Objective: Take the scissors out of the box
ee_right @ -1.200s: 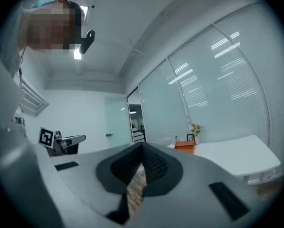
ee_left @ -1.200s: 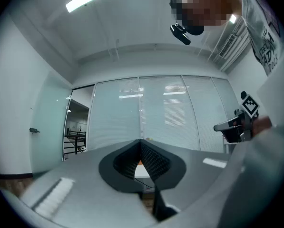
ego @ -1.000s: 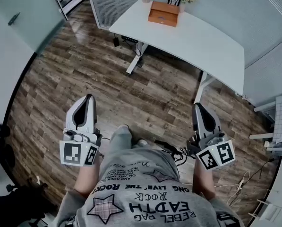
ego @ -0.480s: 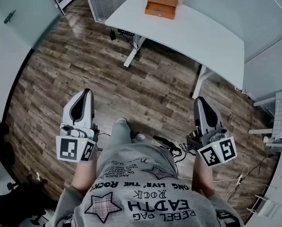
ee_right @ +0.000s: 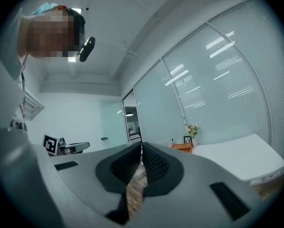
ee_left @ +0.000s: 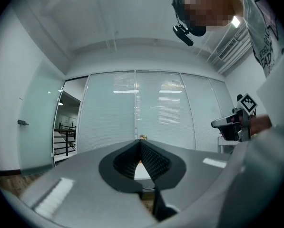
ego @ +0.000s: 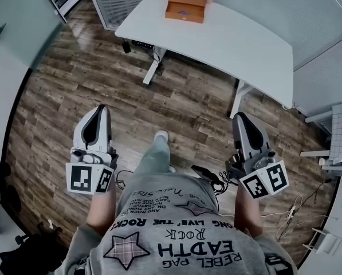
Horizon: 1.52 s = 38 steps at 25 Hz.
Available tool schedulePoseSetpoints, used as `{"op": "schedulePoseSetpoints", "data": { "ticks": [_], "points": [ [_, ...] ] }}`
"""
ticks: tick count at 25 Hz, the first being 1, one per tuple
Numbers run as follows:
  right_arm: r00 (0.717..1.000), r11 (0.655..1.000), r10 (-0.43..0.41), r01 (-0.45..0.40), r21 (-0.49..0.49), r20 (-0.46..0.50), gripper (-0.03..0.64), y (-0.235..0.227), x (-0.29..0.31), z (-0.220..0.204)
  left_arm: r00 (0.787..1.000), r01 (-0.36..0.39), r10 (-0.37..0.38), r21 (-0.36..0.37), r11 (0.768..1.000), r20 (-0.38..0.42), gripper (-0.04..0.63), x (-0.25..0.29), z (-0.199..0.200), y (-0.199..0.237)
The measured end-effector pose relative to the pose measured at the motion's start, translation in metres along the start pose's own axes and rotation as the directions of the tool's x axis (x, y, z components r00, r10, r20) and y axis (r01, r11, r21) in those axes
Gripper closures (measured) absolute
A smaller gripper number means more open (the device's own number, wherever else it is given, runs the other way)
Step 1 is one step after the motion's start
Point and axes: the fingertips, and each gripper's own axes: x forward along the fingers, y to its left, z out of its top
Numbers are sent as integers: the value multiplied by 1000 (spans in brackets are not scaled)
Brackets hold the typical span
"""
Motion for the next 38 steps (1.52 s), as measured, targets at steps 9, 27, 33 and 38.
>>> {"op": "schedulePoseSetpoints", "data": {
  "ticks": [9, 27, 33, 38],
  "points": [
    [999, 999, -52, 52, -16, -9, 601, -48, 72, 8, 997, 78, -78, -23, 997, 6, 586, 107, -10, 28],
    [987, 988, -153, 155, -27, 39, 601, -118, 189, 25, 982, 182, -183, -34, 983, -39, 586, 257, -37, 94],
    [989, 989, -146, 147, -34, 39, 601, -133, 209, 26, 982, 181, -184, -48, 982, -50, 586, 277, -48, 99],
    [993, 993, -115, 116, -31, 42, 601, -157, 237, 26, 985, 159, -162, -62, 985, -61, 586, 301, -59, 102]
  ]
}}
